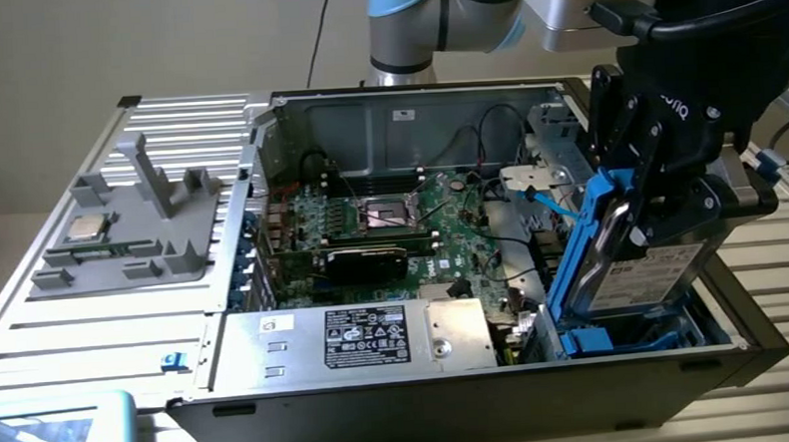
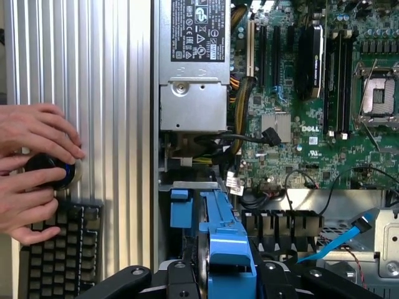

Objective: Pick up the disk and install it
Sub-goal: 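Insert the disk into the insertion slot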

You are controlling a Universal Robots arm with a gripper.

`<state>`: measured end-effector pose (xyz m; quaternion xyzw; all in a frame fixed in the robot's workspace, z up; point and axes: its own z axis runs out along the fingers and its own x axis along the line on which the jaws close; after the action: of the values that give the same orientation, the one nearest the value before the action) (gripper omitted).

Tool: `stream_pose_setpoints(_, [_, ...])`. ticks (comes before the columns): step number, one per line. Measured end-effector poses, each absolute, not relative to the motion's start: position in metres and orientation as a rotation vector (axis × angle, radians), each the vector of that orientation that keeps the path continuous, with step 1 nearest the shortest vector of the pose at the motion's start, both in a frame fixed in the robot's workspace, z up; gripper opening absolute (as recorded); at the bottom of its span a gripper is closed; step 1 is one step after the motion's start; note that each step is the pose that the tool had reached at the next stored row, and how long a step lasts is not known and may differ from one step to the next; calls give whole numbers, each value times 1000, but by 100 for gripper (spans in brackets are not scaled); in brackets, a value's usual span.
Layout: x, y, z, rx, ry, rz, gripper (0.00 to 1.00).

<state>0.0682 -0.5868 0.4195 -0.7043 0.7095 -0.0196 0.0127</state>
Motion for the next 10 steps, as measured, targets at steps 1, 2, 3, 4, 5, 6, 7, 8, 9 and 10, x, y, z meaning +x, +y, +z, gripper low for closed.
stream_pose_setpoints(1, [68,-587,420,-2195,2211,-61,37])
stream_pose_setpoints(2, [68,-587,420,-2195,2212,-61,37])
stream_pose_setpoints(3, [68,-587,420,-2195,2212,-61,37])
stream_pose_setpoints(4, [68,-587,420,-2194,2212,-61,37])
stream_pose_setpoints(5, [68,-587,419,-2194,2212,-61,37])
stream_pose_setpoints(6, [68,-587,419,-2194,2212,-61,37])
stream_pose_setpoints(7, [68,-587,419,-2194,2213,-61,37])
stream_pose_setpoints(8, [68,-587,419,-2194,2213,-61,37])
stream_pose_setpoints(9, [68,-587,418,-2194,2213,-61,37])
stream_pose_setpoints(10, [68,-587,418,-2193,2213,-61,37])
